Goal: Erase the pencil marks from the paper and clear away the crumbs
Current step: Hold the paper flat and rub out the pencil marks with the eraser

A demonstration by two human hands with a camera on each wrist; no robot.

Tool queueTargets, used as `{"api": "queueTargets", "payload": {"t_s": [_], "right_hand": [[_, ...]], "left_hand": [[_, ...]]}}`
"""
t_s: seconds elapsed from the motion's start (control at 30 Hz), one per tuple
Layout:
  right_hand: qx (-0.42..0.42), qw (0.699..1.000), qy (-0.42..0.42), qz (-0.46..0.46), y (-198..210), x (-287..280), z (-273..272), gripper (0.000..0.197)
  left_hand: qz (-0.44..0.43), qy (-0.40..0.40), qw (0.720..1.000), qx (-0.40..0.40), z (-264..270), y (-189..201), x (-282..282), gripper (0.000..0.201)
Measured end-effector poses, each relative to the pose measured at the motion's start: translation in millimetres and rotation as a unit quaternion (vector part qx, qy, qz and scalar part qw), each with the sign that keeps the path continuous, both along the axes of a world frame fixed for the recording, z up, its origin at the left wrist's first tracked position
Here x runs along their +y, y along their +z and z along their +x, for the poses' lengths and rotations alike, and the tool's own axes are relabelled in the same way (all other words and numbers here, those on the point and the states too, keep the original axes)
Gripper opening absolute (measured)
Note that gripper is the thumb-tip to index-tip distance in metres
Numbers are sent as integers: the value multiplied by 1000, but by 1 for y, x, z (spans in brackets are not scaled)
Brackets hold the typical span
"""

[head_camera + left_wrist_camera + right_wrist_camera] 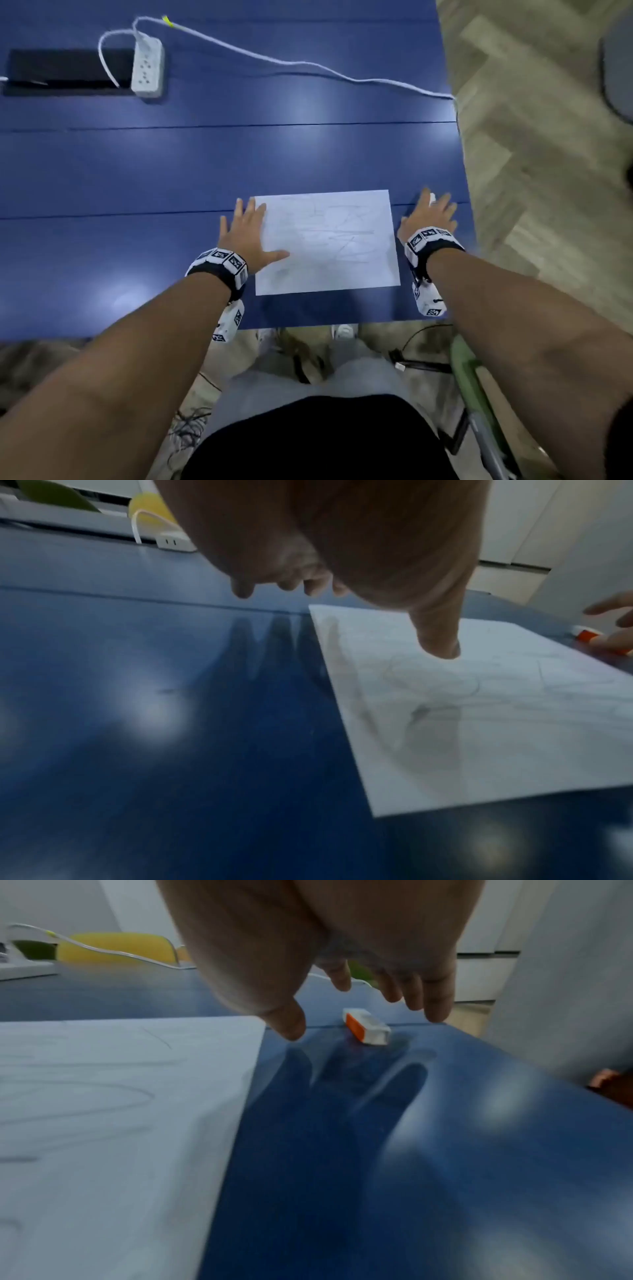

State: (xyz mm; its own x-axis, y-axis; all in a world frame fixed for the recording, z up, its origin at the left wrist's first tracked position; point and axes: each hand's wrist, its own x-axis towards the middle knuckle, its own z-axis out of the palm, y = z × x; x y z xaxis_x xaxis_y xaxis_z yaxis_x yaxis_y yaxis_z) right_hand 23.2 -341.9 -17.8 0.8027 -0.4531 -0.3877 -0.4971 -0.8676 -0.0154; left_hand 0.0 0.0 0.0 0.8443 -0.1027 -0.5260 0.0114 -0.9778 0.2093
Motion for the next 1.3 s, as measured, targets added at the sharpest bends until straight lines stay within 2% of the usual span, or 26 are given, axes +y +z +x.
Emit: {"api": "queueTargets", "payload": {"t_s": [0.1,0.27,0.37,0.47,0.57,0.67,0.73,0.8,1.0,1.1,1.2,1.3], "right_hand": [[-42,999,-31,3,-8,-7,-9,74],[-107,994,12,-6,-25,-21,-10,53],[-130,991,-6,33,-23,-19,-6,41],[-182,978,-44,93,-14,5,-4,37],[-209,964,23,165,-4,49,-8,41],[-218,928,183,242,-5,105,-23,38],[-198,902,283,260,-8,139,-34,34],[-175,892,329,257,-13,160,-38,32],[-191,900,330,212,-27,173,-36,28],[-185,899,354,181,-31,177,-34,38],[-197,897,360,166,-36,185,-29,23],[-212,896,339,192,-33,193,-27,20]], "left_hand": [[27,-19,999,-3,-6,-15,5,121],[14,-27,999,-28,-5,-34,11,125],[-1,-22,999,-39,-6,-41,13,128],[-11,-20,999,-49,-5,-46,13,129],[-10,-36,998,-53,-5,-47,14,128],[-33,-48,996,-64,-5,-48,17,120],[-40,-50,995,-75,-4,-50,20,118],[-22,-59,995,-77,-1,-52,21,124],[1,-88,993,-79,3,-62,27,129],[3,-88,991,-103,0,-67,25,128],[6,-95,989,-113,-1,-69,24,130],[13,-106,988,-112,-1,-68,26,131]]}}
